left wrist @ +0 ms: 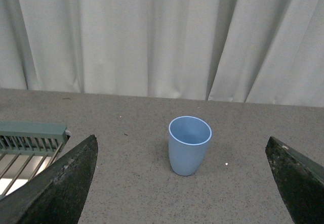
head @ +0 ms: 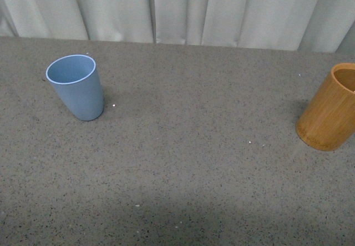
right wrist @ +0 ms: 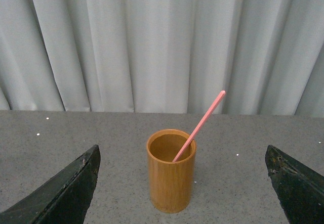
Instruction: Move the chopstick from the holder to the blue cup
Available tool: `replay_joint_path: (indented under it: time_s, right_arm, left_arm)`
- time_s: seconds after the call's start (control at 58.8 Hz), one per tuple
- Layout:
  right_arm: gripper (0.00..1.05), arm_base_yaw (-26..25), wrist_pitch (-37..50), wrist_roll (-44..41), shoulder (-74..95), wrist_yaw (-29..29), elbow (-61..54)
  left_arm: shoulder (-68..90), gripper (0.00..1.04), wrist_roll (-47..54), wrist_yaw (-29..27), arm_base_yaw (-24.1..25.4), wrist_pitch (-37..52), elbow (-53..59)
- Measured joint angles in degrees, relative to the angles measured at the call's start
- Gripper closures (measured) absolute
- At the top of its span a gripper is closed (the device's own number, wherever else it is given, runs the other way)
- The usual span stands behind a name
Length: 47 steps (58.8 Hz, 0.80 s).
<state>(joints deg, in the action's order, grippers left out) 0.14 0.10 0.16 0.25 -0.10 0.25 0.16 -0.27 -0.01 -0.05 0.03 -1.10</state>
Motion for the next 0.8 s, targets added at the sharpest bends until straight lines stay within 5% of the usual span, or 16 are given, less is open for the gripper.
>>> replay_joint_path:
  time_s: [0.799]
  right_arm:
    - [0.1, 0.0, 0.0, 0.0, 0.0, 0.0, 0.0]
  left_arm:
    - [0.0, 0.07, 0.0, 0.0, 0.0, 0.0, 0.0]
